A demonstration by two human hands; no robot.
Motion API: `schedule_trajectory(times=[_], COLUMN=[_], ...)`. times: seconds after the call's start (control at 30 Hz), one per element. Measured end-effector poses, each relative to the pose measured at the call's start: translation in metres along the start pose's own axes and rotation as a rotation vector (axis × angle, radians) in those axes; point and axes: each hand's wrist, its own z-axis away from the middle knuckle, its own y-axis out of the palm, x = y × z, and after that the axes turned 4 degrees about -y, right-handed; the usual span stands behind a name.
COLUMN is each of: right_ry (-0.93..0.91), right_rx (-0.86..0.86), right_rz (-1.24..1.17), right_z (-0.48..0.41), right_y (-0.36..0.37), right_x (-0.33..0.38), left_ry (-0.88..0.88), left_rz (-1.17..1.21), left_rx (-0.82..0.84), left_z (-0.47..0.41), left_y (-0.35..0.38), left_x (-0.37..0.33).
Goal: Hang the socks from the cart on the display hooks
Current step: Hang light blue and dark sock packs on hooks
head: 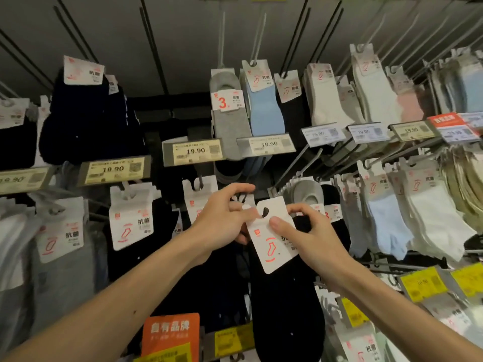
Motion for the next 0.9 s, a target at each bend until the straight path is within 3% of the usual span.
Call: schedule_trajectory(times=[0.4,0.9], right_ry=[-0.129,-0.216], right_rx=[-0.027,-0.09], right_rz=[-0.086,-0.042], right_z=[-0.052,-0.106], right_y=[0.007,0.032], right_x=[0.011,0.023], left_ry=[0.285,0.342], left_rz=[-0.104,-0.175], left_rx=[-0.115,-0.375], left_z=[-0.032,-0.059], left_y=[-0.001,0.008], left_x=[-0.024,-0.024])
